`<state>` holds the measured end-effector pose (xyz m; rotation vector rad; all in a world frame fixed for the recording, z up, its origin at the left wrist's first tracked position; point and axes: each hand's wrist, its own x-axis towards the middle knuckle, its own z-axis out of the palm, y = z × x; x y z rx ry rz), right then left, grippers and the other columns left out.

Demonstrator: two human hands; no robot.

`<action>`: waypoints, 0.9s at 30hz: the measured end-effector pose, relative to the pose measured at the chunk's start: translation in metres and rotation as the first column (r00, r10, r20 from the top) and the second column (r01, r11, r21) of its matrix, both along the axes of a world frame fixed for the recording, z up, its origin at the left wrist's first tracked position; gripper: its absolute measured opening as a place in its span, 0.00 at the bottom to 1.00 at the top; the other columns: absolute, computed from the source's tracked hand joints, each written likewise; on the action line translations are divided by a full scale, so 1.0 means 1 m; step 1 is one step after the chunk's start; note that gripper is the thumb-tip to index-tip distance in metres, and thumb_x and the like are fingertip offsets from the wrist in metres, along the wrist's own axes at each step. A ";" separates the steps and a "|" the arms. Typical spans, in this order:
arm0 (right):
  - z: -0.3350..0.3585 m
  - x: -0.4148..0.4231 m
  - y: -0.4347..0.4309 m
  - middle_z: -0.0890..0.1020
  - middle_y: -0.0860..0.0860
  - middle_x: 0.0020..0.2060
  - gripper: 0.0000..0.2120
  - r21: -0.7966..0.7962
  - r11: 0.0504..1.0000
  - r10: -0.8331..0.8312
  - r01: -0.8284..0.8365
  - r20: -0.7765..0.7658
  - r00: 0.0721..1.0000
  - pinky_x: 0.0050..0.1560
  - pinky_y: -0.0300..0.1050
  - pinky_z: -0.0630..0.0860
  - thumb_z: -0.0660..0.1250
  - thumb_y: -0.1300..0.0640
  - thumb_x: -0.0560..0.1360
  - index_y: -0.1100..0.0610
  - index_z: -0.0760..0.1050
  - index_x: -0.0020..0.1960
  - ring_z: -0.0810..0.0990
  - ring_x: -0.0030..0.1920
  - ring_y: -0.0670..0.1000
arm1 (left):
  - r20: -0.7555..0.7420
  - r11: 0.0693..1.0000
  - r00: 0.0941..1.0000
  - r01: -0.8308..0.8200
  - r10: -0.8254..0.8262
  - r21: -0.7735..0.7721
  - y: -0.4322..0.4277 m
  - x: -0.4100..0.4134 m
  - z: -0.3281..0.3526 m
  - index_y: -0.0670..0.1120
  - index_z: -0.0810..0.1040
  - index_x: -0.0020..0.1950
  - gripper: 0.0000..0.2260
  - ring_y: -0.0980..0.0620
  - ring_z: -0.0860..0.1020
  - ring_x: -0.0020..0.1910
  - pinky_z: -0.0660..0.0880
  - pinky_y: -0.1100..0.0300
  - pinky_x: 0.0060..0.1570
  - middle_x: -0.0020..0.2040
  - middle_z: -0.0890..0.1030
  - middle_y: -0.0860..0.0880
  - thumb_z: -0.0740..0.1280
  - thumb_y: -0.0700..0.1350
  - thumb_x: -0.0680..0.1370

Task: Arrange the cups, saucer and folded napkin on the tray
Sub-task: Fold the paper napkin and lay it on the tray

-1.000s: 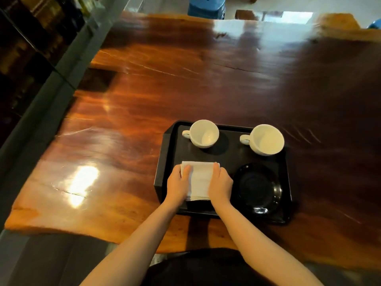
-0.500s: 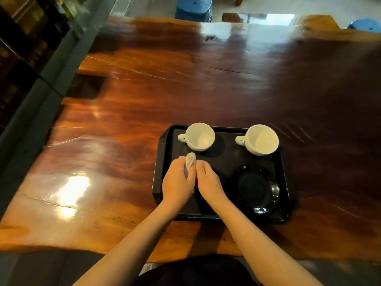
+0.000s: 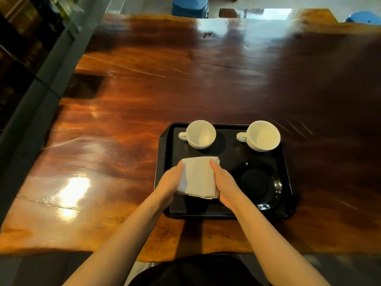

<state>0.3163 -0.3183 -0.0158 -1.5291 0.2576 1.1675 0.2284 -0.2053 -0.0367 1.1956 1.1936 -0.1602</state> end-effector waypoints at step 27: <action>-0.063 -0.034 -0.042 0.65 0.50 0.66 0.32 -0.583 0.746 0.665 -0.322 0.629 0.401 0.61 0.35 0.65 0.69 0.56 0.73 0.54 0.58 0.72 0.65 0.67 0.46 | -0.084 0.704 0.880 0.428 -0.467 0.566 -0.024 -0.027 -0.023 0.40 0.60 0.73 0.25 0.48 0.57 0.73 0.54 0.63 0.67 0.74 0.61 0.45 0.63 0.36 0.77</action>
